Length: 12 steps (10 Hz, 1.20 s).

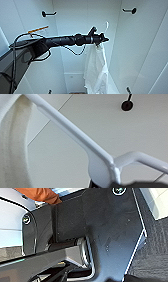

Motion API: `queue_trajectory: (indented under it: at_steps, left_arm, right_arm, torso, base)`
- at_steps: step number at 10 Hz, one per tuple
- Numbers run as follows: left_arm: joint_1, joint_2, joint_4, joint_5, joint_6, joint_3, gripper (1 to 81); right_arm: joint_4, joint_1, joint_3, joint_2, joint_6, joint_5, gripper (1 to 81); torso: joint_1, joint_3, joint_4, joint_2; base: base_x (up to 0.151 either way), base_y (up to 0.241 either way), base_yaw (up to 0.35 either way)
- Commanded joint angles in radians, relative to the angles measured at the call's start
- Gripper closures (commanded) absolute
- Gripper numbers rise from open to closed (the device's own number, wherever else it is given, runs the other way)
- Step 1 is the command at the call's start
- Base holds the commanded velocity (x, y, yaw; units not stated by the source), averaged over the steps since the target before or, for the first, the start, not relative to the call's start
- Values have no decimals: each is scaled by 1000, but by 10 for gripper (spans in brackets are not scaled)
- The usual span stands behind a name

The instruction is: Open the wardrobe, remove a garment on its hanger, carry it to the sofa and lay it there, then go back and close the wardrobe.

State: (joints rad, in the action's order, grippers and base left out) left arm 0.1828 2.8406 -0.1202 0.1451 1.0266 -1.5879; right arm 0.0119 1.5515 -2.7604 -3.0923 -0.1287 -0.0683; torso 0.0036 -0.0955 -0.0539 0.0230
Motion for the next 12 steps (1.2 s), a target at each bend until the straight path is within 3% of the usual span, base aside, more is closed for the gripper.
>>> queue_trajectory:
  at_steps: [1,5,12]
  left_arm:
    - [186,47,-30,-36,-11,-17,811]
    - [171,137,-29,-36,-8,-58,811]
    - [132,200,-29,-38,-6,-76,811]
  right_arm:
    - [-6,-38,6,-4,-2,54,10]
    - [-6,-38,6,-2,-2,54,10]
    - [-4,-40,7,-2,0,47,10]
  torso:
    - [0,0,0,0]
    - [0,0,0,0]
    - [0,0,0,0]
  base:
    - [-78,0,0]
    - [-83,0,0]
    - [-124,0,0]
